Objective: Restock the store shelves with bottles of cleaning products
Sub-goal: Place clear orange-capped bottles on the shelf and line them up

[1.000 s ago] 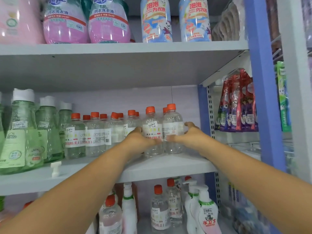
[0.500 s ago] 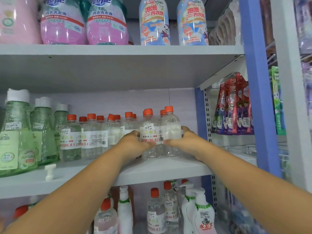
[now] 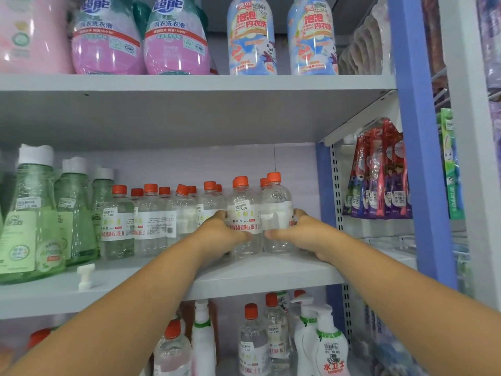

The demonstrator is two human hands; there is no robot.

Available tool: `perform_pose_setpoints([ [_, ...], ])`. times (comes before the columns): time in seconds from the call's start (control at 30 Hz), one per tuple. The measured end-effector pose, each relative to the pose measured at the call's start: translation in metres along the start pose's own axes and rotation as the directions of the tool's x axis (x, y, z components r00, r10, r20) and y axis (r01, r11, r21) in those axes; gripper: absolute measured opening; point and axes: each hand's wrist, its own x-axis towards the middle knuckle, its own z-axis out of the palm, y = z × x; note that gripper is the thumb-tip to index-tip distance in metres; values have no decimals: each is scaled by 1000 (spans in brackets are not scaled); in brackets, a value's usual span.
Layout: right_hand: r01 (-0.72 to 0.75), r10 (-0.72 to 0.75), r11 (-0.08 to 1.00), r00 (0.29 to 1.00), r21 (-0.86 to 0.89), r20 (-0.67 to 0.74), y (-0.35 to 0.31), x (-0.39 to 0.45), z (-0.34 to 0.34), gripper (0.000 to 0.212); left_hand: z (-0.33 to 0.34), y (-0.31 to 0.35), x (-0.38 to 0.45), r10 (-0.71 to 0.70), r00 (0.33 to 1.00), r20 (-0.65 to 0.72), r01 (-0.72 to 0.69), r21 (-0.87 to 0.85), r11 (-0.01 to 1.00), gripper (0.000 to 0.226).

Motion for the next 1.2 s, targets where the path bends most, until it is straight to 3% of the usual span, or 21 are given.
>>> perform_pose_setpoints([
  [0.07,-4,4,1000,1000,21,17,1,1,0,58,-1,1,-2,-3,1000,-1,3,-24,1000,71],
  [0.2,15,-17,999,998,-44,-56,-1,-3,-2,84,1,-1,0,-1,1000,-22,0,-21,1000,66],
  [0.33,30,-30,999,999,-45,-10,0,-2,0,49,3,0,-1,-11,1000,-3,11,13,1000,62],
  [0.5,46,-51,997,995,-63,-81,0,-1,2,56,3,0,0,5,1000,9,-5,13,1000,57],
  [0.7,43,-47,997,997,-63,-61,1,0,2,61,4,0,-1,6,1000,-14,-6,1,1000,51],
  [0.83,55,-64,988,996,-142,-61,1,1,3,69,4,-2,-1,3,999,-42,-2,16,1000,55],
  [1.2,67,-75,986,996,-153,-50,-1,-1,5,58,1,5,-12,-16,1000,-9,18,127,992,72],
])
